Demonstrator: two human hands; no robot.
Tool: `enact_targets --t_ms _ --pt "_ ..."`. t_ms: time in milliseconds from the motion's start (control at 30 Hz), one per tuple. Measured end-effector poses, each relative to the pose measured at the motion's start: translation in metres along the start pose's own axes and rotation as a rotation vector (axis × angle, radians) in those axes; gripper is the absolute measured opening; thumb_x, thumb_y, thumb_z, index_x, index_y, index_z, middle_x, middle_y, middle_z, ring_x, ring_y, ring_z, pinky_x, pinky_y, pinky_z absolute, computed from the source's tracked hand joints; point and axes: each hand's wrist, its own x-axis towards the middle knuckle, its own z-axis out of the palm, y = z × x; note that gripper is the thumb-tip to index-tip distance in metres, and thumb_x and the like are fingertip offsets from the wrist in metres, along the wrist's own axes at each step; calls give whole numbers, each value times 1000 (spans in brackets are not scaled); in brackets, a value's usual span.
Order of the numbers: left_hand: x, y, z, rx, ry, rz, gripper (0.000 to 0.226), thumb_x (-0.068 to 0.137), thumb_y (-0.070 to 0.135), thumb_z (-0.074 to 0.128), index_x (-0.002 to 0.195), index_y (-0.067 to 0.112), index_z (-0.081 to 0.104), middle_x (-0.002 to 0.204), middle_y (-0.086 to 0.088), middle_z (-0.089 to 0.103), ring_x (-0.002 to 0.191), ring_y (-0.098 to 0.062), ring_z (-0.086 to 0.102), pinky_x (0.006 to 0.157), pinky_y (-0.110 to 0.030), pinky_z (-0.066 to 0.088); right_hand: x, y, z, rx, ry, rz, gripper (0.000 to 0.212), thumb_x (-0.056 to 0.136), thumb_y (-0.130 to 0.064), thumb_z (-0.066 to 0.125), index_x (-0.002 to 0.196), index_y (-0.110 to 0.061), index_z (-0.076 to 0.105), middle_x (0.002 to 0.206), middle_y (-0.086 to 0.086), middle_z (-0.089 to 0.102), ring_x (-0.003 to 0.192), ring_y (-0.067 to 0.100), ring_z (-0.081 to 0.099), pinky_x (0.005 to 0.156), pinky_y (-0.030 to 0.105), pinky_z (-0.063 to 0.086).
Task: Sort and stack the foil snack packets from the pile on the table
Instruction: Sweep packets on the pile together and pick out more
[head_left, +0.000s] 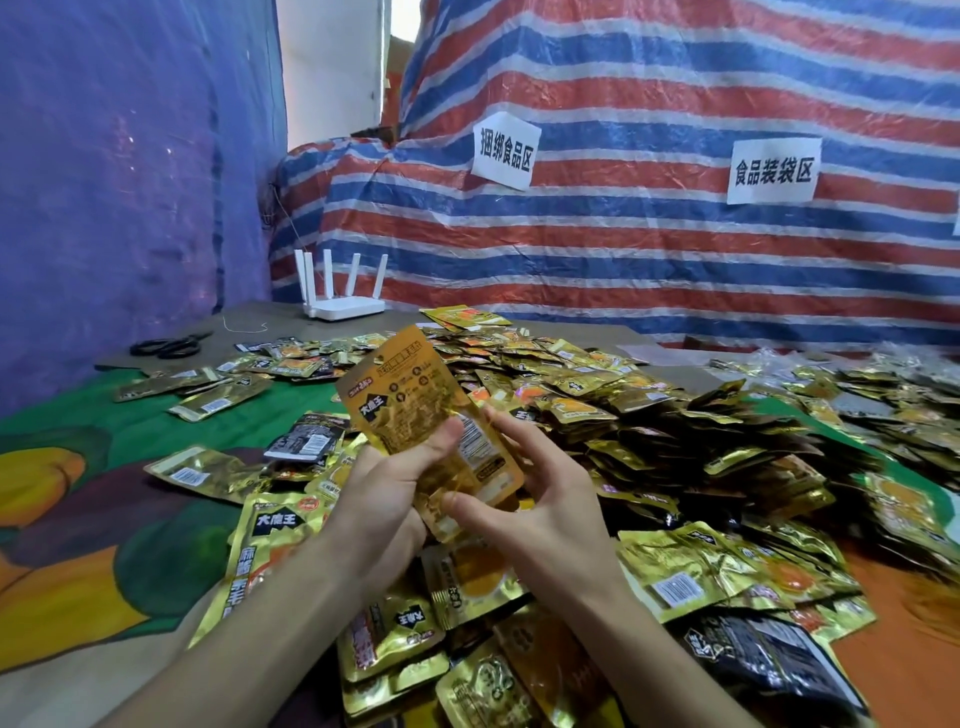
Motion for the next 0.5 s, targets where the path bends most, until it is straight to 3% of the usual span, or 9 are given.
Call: enact_targets --t_ms 67,233,367,500 --pt "-2 -1 3 -46 -8 -1 59 75 21 76 126 -2 59 111 -26 71 95 -42 72 68 -49 60 -1 1 1 17 -14 -5 69 74 -2 86 133 -26 59 111 -20 71 99 3 71 83 17 55" --pt "1 -1 3 -90 16 13 17 76 22 74 83 8 80 102 -21 75 88 -36 75 64 -49 60 -5 6 10 83 -11 0 70 75 2 84 131 -28 56 107 -18 72 95 -1 70 79 8 51" --pt "0 3 5 -98 23 22 29 77 26 74 99 7 76 107 -20 74 93 -35 74 69 -52 61 -7 5 17 127 -25 -16 72 74 9 81 131 -25 53 106 -16 72 97 2 71 81 12 53" --pt "-2 0 7 -137 -5 0 27 76 32 73 88 8 80 108 -20 74 95 -35 74 70 -49 61 -8 7 22 189 -1 -25 77 73 9 82 136 -18 49 113 -9 71 107 12 71 90 25 56"
